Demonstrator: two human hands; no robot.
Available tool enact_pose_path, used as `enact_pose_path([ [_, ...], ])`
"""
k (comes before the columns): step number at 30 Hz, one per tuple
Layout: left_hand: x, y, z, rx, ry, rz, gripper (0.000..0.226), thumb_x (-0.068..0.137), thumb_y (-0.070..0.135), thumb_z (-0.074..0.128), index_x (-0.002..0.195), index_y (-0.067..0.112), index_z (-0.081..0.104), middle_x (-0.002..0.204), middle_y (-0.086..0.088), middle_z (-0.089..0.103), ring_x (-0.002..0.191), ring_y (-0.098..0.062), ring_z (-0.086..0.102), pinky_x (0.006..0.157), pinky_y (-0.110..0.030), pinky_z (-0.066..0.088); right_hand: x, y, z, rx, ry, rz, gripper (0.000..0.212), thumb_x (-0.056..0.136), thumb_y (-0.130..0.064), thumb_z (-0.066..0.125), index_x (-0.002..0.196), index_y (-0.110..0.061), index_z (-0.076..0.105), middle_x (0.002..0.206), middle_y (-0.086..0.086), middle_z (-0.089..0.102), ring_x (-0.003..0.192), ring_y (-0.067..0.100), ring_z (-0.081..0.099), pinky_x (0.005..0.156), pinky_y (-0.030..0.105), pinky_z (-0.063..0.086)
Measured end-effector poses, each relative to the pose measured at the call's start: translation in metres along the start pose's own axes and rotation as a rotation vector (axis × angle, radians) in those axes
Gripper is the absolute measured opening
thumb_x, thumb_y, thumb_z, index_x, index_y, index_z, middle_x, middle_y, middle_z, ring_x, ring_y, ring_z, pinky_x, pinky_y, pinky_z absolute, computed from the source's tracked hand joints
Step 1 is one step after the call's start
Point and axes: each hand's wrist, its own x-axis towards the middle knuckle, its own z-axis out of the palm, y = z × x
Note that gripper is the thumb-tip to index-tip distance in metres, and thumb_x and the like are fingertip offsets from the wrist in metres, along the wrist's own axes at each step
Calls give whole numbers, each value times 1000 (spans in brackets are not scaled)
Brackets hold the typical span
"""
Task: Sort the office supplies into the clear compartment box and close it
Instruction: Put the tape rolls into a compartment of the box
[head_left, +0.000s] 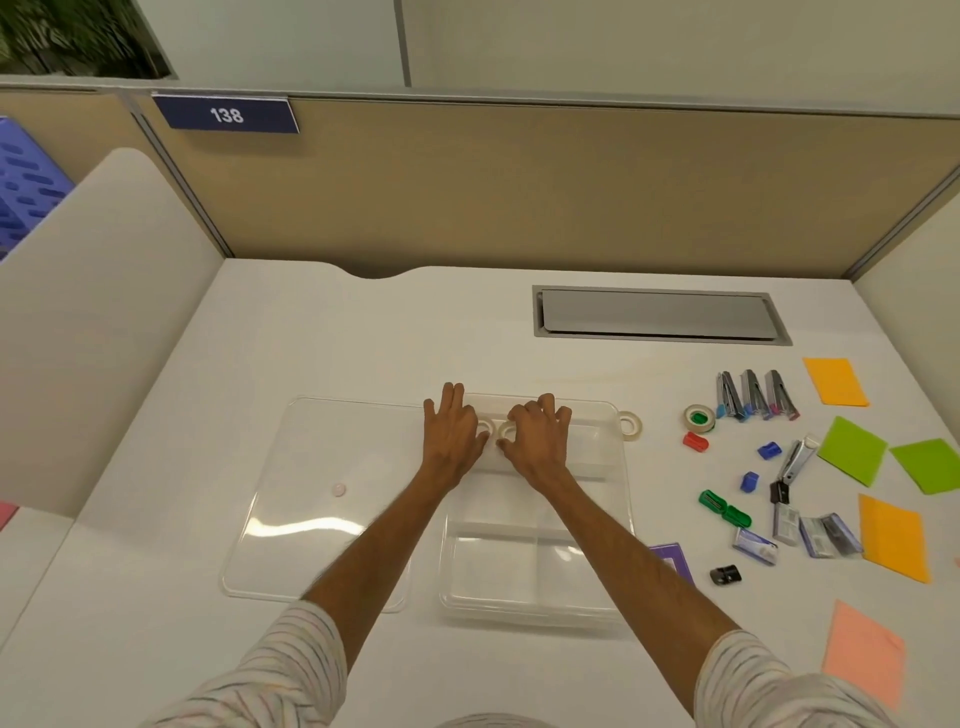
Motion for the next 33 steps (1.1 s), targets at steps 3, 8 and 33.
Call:
enact_pose_path([
  [3,-5,-1,-6,-8,27,0,39,97,39,47,120,10,60,147,-9,37,141,-25,28,107,-43,30,-4,4,-5,60,35,-13,29,89,-32,59,114,-19,64,118,-2,64,122,19,42,98,38,31],
  [8,-12,10,-18,-6,78,39,30,98,25,45,122,12,57,142,-8,43,134,-25,36,103,-40,32,-14,18,-22,145,120,-4,25,91,-23,56,115,-19,63,120,-3,64,122,18,44,97,36,32],
  [33,1,185,-33,-220,100,246,29,98,29,54,125,18,51,128,-2,58,119,-23,52,99,-36,36,-43,202,-85,166,203,250,32,93,-13,53,126,-13,55,124,5,61,113,21,58,95,33,45],
])
